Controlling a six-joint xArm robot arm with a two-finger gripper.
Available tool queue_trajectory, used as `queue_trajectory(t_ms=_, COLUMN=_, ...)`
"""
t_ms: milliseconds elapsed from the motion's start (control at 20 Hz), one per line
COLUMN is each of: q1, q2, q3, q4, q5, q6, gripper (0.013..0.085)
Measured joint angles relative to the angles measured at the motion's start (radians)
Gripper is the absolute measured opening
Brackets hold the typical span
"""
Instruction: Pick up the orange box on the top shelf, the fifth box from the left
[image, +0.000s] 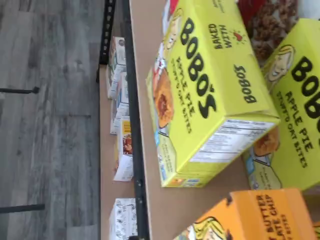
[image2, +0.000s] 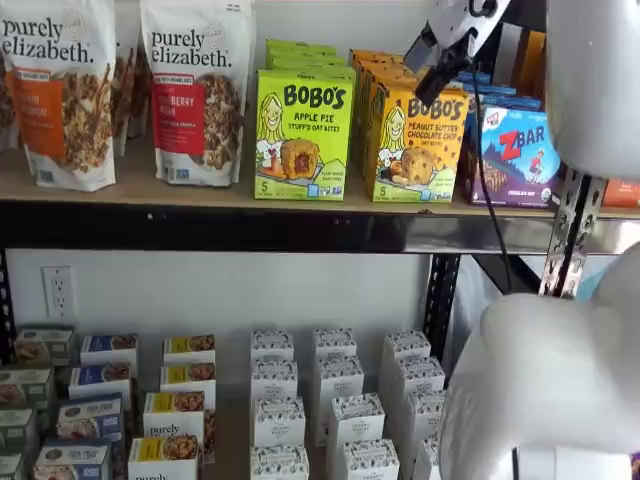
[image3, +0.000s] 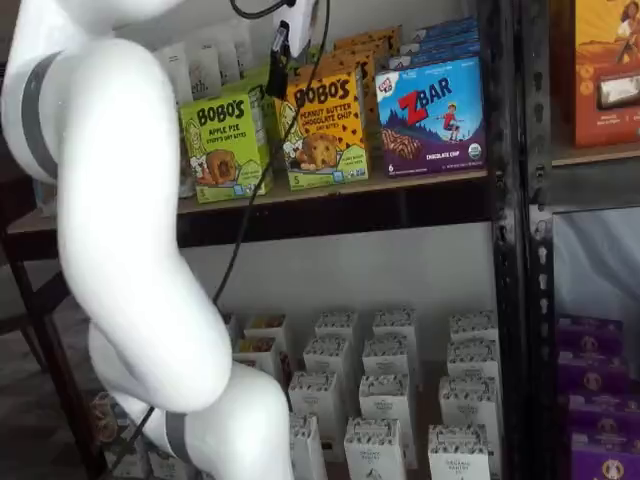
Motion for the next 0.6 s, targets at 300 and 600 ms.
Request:
queue_trajectory(t_ms=300, q1=-0.016, q2=0.039, q3=-0.019, q4=0.008, q5=-0.052, q6=-0.026, gripper=0.085)
queue_trajectory(t_ms=600, q1=-0.026, q2=0.083, q3=-0.055, q4=-0.013, q5=-0.055, q6=-0.046, gripper=0.085)
